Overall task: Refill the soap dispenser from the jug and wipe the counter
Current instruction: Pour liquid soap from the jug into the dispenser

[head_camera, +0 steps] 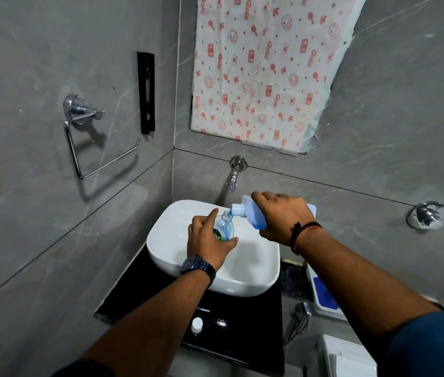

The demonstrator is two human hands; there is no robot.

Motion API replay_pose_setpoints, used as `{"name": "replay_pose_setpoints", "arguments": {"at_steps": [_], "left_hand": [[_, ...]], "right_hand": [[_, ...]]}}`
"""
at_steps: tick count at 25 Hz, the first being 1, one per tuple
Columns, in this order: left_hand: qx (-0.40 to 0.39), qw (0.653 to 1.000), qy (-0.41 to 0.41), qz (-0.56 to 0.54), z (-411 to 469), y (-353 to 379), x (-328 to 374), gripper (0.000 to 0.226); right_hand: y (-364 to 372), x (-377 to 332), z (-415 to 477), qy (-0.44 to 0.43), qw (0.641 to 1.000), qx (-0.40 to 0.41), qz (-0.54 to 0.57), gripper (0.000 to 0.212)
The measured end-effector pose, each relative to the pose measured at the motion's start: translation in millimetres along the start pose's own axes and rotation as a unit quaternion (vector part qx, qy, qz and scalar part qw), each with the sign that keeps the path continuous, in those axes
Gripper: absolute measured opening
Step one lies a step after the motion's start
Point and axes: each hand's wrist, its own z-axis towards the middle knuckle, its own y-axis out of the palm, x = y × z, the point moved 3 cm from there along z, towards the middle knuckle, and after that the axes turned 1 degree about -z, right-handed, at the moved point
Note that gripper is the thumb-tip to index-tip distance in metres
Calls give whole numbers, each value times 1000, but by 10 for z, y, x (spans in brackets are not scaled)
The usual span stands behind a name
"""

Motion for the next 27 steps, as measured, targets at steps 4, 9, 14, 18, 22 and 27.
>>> {"name": "replay_pose_setpoints", "arguments": {"at_steps": [4, 9, 14, 18, 22, 27], "left_hand": [[-4, 1000, -5, 3, -3, 5, 12, 88], [0, 1000, -6, 3, 2, 6, 9, 88], [2, 1000, -5, 4, -2, 8, -3, 89], [2, 1000, -6, 3, 1, -2, -4, 88], [1, 1000, -3, -1, 1, -8, 5, 88], [1, 1000, -5, -1, 5, -16, 18, 88]], "right_hand": [[-8, 4, -6, -2, 1000, 3, -2, 62], [-11, -2, -6, 2, 1000, -2, 4, 64], [-15, -10, -10, 2, 1000, -3, 2, 64], [-36, -13, -8, 1, 1000, -3, 2, 63], [-56, -15, -11, 1, 1000, -9, 1, 64], [-84, -16, -14, 2, 1000, -7, -4, 63]]}}
